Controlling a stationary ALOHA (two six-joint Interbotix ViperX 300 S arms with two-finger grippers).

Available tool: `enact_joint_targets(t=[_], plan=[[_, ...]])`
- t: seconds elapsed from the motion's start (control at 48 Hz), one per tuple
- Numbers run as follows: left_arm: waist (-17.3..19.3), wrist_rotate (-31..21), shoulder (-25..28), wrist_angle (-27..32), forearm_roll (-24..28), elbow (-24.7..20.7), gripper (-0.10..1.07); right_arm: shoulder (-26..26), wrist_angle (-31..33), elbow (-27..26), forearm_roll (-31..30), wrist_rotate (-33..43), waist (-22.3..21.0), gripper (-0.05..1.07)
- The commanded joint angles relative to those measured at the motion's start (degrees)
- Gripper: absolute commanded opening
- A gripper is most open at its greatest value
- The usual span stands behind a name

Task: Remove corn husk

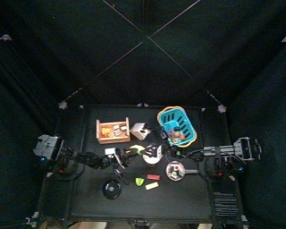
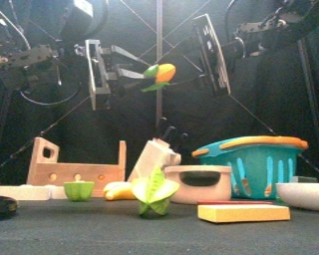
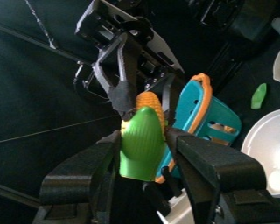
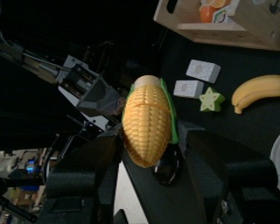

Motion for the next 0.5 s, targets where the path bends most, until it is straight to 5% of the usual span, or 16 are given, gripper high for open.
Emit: enact_joint_targets(t=[0.0,0.188,0.479], plan=[[0.09,0.0,-0.35,-0.26,-0.18,-0.97,0.71,-0.79,-0.62,-0.62,-0.09,-0.18,0.26,0.6],[0.09,0.0,-0.62,-0.35,-0.18,-0.53,0.58,-0.79,-0.62,-0.26,-0.18,-0.18,0.09,0.6],[0.09,0.09,-0.79,-0.53,-0.18,-0.35,0.56,-0.97,-0.53,-0.26,-0.18,-0.26,0.09,0.6]])
